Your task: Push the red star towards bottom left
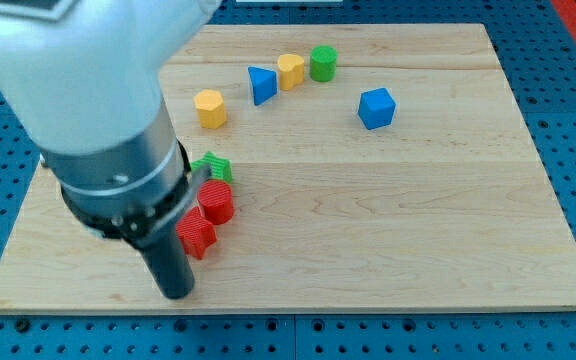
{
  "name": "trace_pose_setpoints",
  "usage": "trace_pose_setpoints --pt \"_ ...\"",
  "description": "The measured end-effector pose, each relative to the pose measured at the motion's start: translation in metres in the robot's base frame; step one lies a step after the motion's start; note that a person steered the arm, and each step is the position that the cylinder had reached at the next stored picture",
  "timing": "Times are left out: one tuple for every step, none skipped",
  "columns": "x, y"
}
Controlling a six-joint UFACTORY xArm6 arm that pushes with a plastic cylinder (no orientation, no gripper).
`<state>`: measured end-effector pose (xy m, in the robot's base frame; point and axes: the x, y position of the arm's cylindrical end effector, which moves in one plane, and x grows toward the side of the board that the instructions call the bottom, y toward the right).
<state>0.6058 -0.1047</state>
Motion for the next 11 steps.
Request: trace_pose_setpoints --pt "0.004 0.027" --pt "-0.02 0.05" --pt "-0.019 0.041" --pt "-0.02 0.037" --pt "-0.028 0.037" --pt "-0.029 0.037" --pt "-0.029 0.048" --pt "-0.037 0.057" --pt "-0.051 0.049" --pt "-0.059 0.014" --pt "-0.066 -0.037"
